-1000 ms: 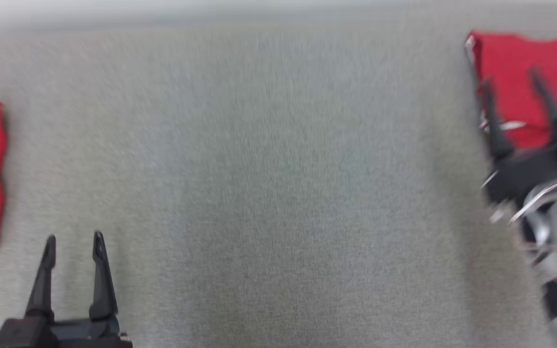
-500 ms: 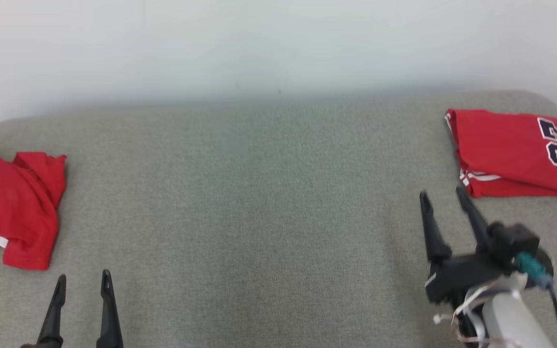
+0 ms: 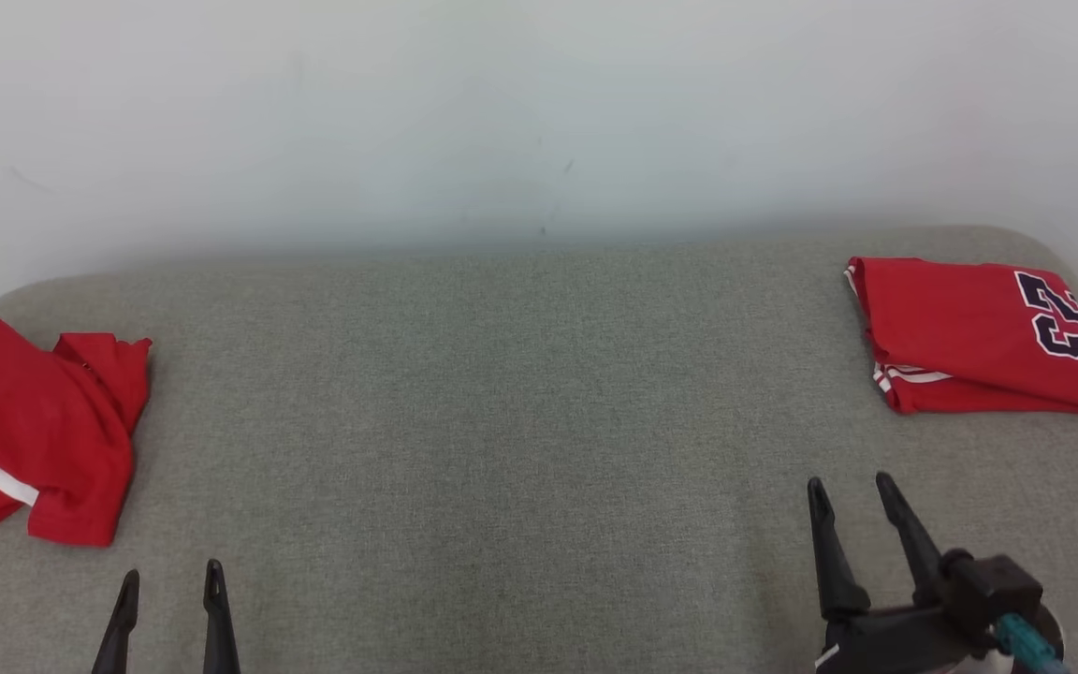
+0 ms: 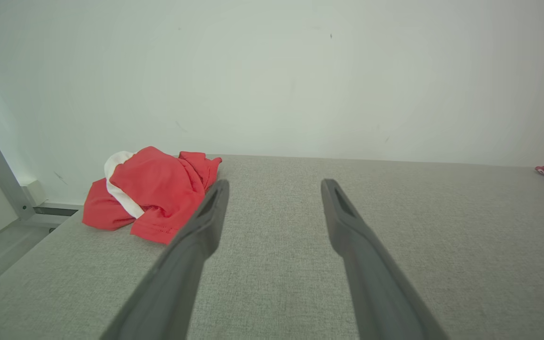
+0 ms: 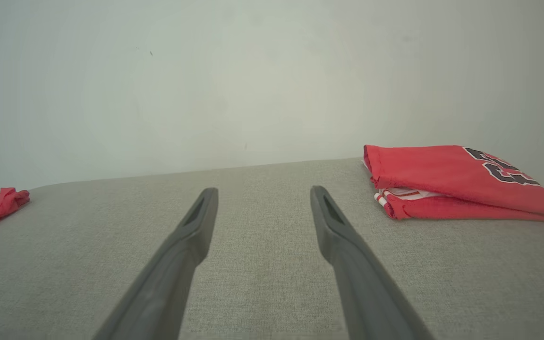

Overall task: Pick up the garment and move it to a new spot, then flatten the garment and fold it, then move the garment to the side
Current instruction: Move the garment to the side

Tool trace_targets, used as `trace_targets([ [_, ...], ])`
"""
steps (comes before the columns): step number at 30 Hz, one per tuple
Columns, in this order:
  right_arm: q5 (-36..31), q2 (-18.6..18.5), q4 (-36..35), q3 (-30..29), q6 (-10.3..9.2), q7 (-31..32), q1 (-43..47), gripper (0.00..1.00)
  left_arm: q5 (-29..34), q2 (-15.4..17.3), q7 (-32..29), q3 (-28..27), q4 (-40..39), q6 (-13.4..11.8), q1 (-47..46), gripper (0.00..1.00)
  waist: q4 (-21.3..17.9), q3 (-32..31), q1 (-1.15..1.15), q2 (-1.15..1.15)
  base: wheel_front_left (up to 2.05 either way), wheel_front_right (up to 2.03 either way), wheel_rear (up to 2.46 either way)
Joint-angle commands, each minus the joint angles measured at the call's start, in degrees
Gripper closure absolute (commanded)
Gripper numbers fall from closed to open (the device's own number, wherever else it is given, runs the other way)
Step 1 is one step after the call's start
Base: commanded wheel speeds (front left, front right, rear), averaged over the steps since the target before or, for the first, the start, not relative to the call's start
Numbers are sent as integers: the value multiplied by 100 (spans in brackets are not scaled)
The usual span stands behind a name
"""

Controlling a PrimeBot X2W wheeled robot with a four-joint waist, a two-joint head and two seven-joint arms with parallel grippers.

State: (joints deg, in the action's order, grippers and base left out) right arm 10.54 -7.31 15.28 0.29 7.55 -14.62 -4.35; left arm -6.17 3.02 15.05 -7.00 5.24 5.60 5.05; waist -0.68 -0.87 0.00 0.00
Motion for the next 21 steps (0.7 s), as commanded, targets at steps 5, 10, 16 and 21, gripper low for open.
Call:
trace_targets([
  [5,62,227,-214,3,-15,-39,371,0,43,-1,17,-44,103,14,89,0,-22,-45,0,0,0,0,0],
  [10,-13,319,-245,29,-15,-53,513,0,168,49,17,-11,176,-18,125,0,-42,-82,0,0,0,0,0],
  [16,-88,366,-201,-36,-16,-57,586,0,167,174,17,33,288,34,111,0,-30,-142,0,0,0,0,0],
  [21,-108,395,-243,-74,-15,-60,630,0,87,267,17,21,281,82,82,0,-3,-195,0,0,0,0,0],
])
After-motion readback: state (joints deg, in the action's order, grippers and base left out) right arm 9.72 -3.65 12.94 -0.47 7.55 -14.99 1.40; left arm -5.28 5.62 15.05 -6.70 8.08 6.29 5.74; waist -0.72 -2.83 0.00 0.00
